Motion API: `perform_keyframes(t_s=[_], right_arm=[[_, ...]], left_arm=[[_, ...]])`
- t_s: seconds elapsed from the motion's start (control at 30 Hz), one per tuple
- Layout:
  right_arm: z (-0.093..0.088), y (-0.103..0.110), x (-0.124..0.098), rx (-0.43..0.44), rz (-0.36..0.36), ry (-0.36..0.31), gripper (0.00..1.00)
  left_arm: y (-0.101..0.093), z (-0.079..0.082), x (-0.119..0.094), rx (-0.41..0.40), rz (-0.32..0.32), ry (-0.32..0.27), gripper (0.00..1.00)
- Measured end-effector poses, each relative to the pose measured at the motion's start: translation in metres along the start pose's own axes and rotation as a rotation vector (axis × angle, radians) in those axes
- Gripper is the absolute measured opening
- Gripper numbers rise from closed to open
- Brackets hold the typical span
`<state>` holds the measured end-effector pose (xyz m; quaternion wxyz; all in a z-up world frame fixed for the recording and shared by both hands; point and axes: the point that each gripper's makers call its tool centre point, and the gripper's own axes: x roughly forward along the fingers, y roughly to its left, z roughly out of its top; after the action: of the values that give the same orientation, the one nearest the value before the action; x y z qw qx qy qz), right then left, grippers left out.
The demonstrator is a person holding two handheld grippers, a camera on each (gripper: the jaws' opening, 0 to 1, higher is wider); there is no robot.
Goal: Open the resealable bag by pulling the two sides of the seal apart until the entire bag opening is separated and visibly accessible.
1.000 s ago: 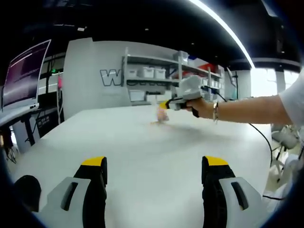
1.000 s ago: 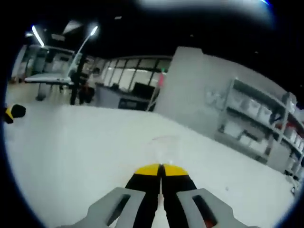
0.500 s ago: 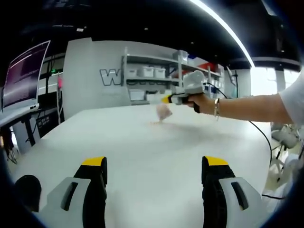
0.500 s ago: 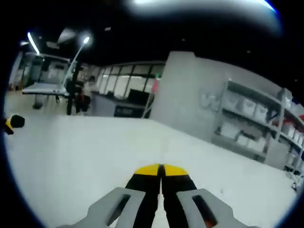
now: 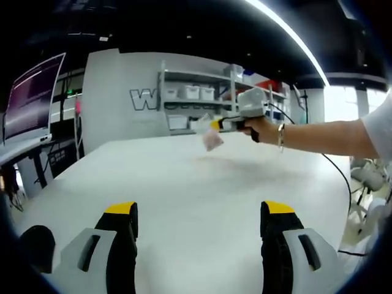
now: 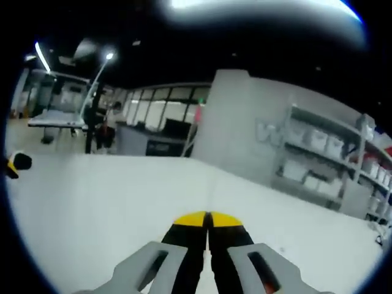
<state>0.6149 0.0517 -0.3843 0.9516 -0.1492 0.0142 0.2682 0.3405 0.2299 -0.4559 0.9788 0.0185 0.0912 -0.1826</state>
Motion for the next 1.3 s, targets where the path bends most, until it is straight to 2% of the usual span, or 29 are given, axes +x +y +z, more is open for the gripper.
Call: perform_keyframes(t_s=[0.23,0.53,0.87,1.3], right_arm=[[0.002,0.001,-0.007,0.001,-0.005,-0.004,0.0],[0.001,0.001,-0.02,0.005,-0.009,-0.007,0.0],[-0.002,-0.008,-0.028,0.009,-0.013,-0.007,0.0],[-0.009,-0.001,-0.044,0.013,0.002,-0.01,0.0]], left_arm=[[-0.002,-0.004,0.002,-0.004,-0.006,0.017,0.83],[-0.004,0.0,0.001,0.001,-0.001,0.007,0.83],[-0.01,0.002,0.001,0.009,-0.008,0.006,0.83],[-0.017,0.006,0.0,0.019,-0.017,0.0,0.83]])
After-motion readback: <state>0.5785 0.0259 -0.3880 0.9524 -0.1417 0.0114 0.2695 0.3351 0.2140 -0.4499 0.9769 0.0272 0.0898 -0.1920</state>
